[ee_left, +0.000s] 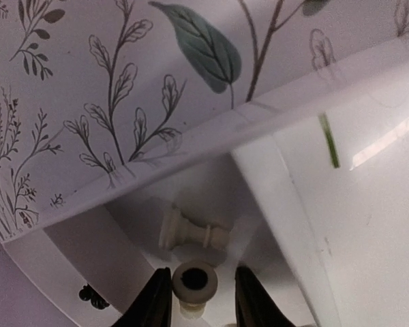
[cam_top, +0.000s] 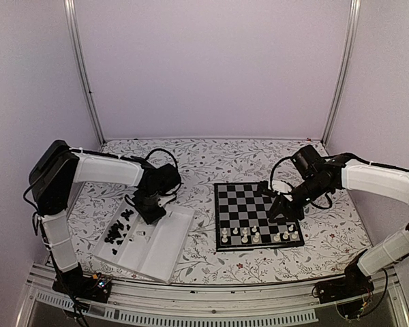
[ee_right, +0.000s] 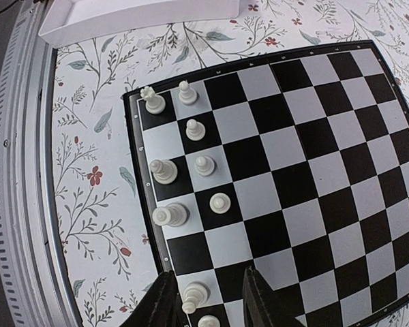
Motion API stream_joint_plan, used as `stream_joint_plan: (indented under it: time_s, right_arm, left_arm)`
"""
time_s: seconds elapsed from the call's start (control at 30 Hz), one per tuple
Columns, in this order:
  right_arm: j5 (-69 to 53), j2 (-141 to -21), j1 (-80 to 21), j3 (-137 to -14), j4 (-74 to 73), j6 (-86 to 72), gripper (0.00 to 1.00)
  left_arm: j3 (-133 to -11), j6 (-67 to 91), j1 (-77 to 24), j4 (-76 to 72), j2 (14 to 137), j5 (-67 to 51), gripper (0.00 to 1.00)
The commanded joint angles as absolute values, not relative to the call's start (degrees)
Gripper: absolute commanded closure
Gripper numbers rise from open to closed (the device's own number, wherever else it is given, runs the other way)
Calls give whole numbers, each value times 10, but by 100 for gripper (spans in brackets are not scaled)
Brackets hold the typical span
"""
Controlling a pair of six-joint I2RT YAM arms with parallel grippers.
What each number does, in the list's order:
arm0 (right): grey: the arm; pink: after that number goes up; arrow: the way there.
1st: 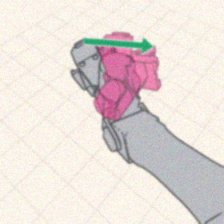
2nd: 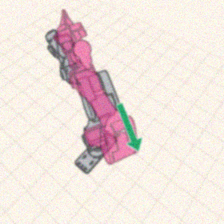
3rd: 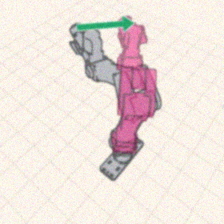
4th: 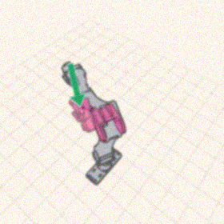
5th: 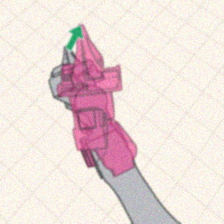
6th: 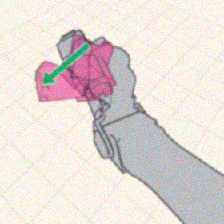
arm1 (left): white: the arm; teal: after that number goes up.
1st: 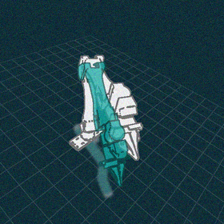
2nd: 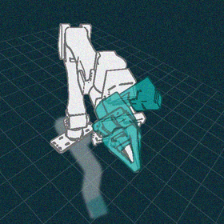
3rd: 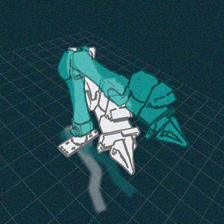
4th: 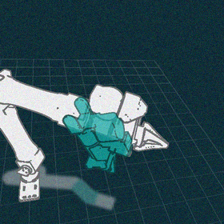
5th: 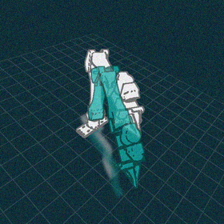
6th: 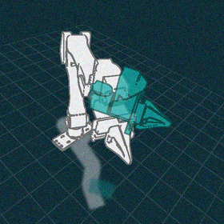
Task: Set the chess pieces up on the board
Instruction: Pick up the chess piece from the storage box.
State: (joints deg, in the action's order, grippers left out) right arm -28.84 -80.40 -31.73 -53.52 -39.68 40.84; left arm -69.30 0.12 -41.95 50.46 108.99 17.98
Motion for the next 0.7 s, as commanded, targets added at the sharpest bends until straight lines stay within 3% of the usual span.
stream_joint_plan:
  time_s: [0.0, 0.13, 0.5, 0.67]
  right_arm:
    - [-299, -811, -319, -526, -385, 414, 65]
    - [-304, -813, -319, -530, -385, 414, 65]
    - [-317, -813, -319, -551, -396, 406, 66]
    - [-340, -811, -319, -585, -412, 400, 66]
  left_arm:
    - [-685, 58, -407, 531, 1094, 133, 66]
    - [-678, 99, -400, 539, 1099, 124, 67]
    - [-661, 91, -389, 505, 1102, 94, 88]
    - [-679, 115, -391, 539, 1032, 98, 90]
